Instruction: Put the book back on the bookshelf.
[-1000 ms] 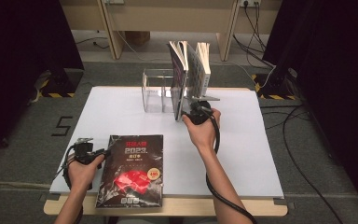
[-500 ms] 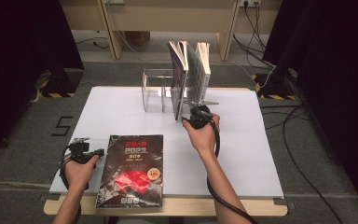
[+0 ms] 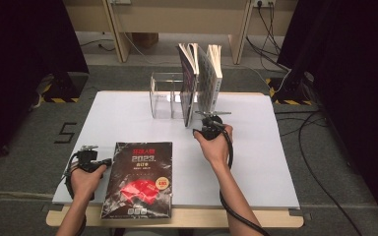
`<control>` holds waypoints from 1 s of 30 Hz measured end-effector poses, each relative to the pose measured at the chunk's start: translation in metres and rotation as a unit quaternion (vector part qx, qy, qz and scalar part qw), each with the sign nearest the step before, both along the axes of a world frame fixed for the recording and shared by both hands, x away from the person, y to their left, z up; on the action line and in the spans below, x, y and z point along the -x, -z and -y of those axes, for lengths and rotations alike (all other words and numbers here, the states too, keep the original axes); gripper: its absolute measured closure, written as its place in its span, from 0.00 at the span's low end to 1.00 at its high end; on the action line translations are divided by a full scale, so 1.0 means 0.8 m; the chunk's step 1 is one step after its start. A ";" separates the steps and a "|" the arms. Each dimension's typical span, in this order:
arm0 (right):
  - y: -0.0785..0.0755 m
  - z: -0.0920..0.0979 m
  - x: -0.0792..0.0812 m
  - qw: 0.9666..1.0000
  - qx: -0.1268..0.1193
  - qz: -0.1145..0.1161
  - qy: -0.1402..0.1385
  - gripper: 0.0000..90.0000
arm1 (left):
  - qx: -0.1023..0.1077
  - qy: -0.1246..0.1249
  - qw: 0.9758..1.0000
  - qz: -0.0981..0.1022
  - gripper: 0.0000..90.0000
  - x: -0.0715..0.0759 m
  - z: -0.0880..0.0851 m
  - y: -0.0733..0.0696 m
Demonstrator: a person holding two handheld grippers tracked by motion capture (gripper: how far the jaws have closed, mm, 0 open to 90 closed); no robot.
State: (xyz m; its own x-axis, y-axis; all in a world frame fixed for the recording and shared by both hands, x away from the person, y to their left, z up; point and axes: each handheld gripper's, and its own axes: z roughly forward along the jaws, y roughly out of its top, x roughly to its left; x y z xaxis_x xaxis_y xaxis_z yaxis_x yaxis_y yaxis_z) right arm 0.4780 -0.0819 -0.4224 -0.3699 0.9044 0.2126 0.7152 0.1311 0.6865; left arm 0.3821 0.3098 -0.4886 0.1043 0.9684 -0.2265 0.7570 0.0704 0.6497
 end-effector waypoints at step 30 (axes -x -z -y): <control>0.049 -0.025 0.001 0.995 -0.006 -0.096 -0.039 0.67 | -0.016 0.071 0.997 -0.011 0.99 0.011 0.063 -0.005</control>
